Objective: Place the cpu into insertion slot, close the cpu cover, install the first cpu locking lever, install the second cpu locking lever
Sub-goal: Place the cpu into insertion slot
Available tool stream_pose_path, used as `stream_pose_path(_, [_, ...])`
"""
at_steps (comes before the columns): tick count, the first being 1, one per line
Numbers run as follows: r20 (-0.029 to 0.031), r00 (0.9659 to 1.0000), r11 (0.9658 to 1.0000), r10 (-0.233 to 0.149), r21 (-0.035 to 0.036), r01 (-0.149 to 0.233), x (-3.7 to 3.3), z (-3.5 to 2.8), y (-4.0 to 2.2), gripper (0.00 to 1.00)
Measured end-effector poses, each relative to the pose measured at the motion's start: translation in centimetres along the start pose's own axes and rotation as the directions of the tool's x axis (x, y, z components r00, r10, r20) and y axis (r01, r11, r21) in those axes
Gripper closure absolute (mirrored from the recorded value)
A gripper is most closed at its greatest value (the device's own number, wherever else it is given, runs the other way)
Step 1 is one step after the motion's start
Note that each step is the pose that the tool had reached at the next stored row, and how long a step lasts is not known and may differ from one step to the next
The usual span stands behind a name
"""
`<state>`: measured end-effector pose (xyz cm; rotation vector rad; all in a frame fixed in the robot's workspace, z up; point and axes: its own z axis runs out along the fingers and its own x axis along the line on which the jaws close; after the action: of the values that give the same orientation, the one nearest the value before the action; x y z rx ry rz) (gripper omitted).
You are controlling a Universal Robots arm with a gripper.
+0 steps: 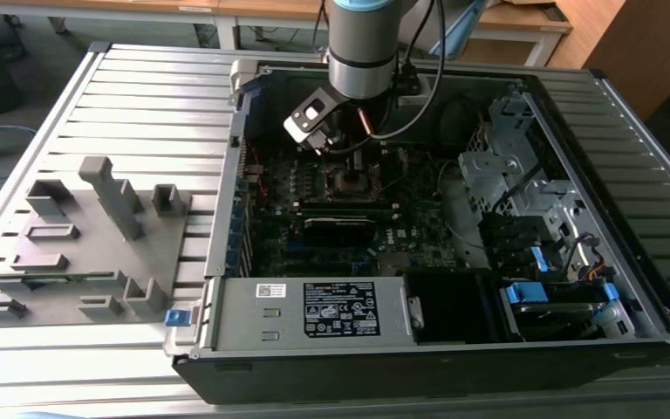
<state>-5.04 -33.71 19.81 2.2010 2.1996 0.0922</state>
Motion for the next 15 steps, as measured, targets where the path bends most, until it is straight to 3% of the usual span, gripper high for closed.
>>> stream_pose_path(3, [-0.0026,1.0000,1.0000,0.000,-0.0015,0.000,0.05,-0.18,0.04,0.90])
stream_pose_path(5, [-0.0001,1.0000,1.0000,0.000,0.0001,0.000,0.02,-0.65,0.04,0.90])
stream_pose_path(15, [0.0009,1.0000,1.0000,0.000,-0.0002,0.000,0.08,-2.88,0.18,0.90])
